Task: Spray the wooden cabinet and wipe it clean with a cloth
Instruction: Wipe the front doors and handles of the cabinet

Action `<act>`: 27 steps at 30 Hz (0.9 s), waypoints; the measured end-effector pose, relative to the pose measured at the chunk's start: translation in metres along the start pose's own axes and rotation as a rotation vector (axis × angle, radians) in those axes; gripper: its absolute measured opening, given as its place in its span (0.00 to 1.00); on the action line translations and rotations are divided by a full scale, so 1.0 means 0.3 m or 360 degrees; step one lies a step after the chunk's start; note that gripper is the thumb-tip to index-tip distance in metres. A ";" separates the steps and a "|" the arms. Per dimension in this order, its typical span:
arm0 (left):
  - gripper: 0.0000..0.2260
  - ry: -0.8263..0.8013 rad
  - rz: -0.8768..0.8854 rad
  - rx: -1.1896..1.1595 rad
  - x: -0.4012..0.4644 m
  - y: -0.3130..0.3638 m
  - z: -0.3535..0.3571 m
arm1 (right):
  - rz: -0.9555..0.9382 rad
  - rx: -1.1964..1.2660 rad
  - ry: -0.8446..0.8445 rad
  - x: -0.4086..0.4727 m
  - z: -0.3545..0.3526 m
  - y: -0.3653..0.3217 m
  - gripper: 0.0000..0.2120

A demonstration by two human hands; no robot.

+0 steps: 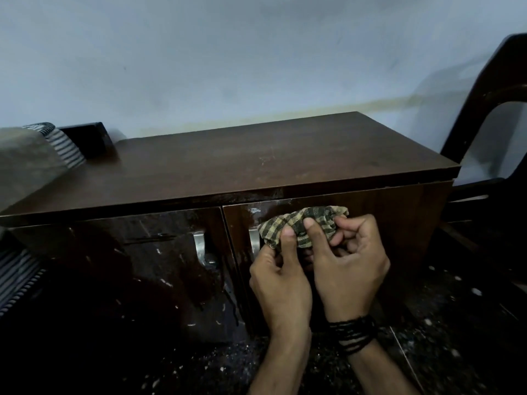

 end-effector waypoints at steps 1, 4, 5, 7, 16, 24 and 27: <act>0.29 -0.0025 -0.0018 -0.0009 -0.003 0.009 -0.004 | 0.0007 0.0005 0.0009 -0.002 0.003 -0.002 0.15; 0.24 -0.0050 0.0122 0.0097 0.025 0.074 -0.029 | -0.0009 0.0050 0.0020 0.006 0.032 -0.035 0.15; 0.22 -0.0046 0.0175 0.0114 0.043 0.101 -0.044 | -0.0027 0.0053 0.0020 0.007 0.048 -0.052 0.15; 0.20 -0.0082 0.0196 0.0121 0.086 0.140 -0.073 | -0.0065 0.0037 0.0034 0.001 0.086 -0.080 0.16; 0.23 0.0065 0.0040 0.0160 0.172 0.115 -0.229 | -0.0210 0.0016 -0.0250 -0.061 0.184 -0.140 0.17; 0.33 -0.0203 0.0297 0.0777 0.106 0.178 -0.042 | -0.0045 -0.0021 0.0138 0.030 0.033 -0.038 0.15; 0.30 -0.0213 0.0329 0.1021 0.054 0.204 0.001 | 0.0034 -0.0004 0.0212 0.053 -0.001 -0.025 0.15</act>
Point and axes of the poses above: each hand's wrist, its own x-axis towards the middle knuckle, its own z-axis out of the palm, y = z × x, the point moved 3 cm from there along x, towards the middle knuckle, and after that the axes turned 1 degree about -y, right-handed, at the moved point
